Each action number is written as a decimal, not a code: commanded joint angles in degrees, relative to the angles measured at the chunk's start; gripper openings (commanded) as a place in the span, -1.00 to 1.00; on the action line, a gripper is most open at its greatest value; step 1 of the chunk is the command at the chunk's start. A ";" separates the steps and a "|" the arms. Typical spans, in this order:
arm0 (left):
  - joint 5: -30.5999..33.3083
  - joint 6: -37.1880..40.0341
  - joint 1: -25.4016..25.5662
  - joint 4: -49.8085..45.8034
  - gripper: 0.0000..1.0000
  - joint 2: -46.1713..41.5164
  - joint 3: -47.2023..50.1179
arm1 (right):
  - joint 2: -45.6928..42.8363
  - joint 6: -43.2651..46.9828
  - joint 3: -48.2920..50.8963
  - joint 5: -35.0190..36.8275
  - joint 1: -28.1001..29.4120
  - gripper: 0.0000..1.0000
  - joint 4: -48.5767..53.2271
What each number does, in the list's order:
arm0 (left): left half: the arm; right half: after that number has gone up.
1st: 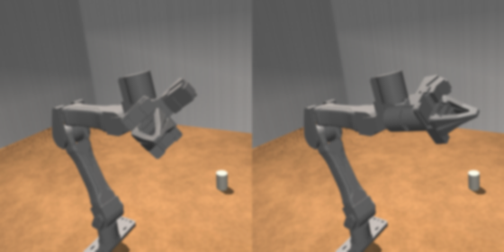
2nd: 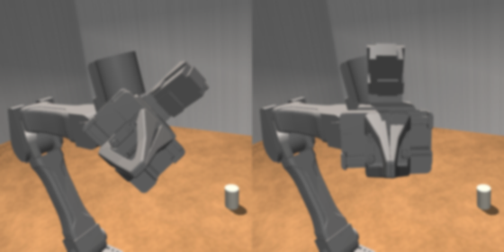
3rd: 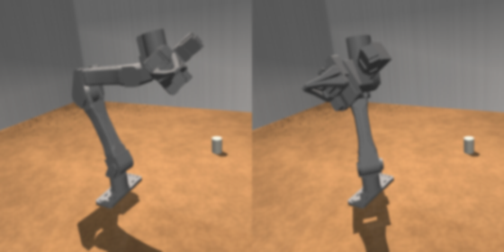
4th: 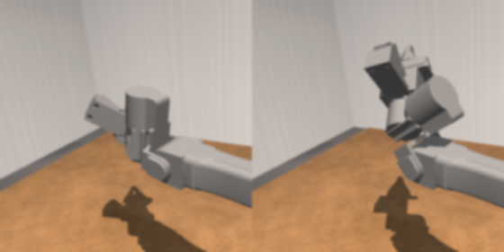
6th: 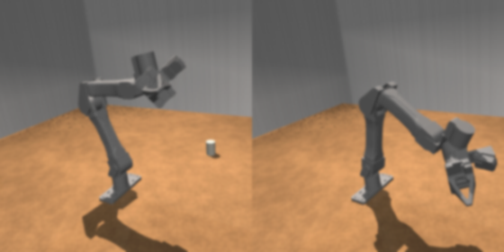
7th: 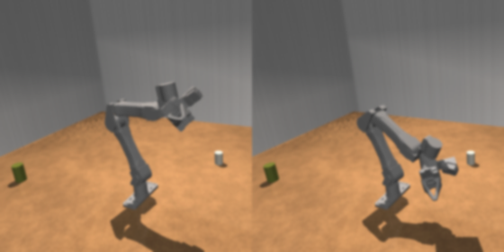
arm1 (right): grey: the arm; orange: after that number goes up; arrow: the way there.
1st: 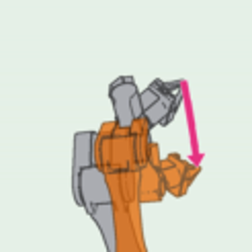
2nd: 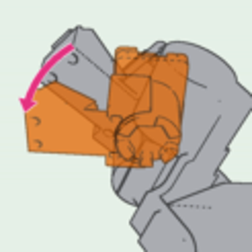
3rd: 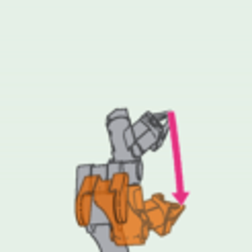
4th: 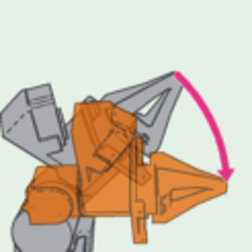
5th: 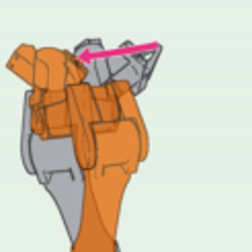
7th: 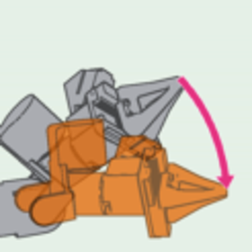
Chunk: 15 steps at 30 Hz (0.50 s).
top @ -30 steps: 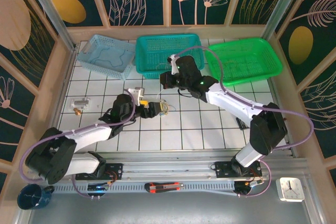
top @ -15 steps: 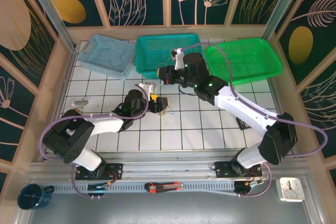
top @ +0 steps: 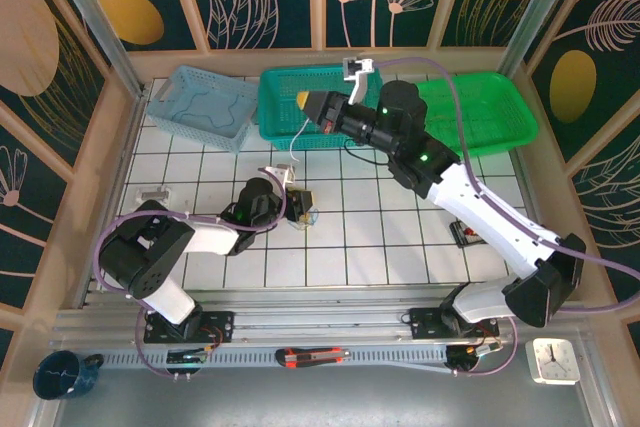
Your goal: Untangle the cables
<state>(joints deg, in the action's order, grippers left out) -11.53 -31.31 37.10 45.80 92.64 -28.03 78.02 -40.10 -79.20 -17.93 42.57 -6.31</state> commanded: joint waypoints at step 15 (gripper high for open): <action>-0.60 -2.13 0.18 4.97 -0.52 1.77 4.01 | 2.11 -10.99 -13.66 -5.53 -13.61 -1.00 -18.43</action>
<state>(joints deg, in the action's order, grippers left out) -11.53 -32.67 37.10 47.83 93.41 -24.73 79.35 -48.84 -89.06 -21.30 30.20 -18.06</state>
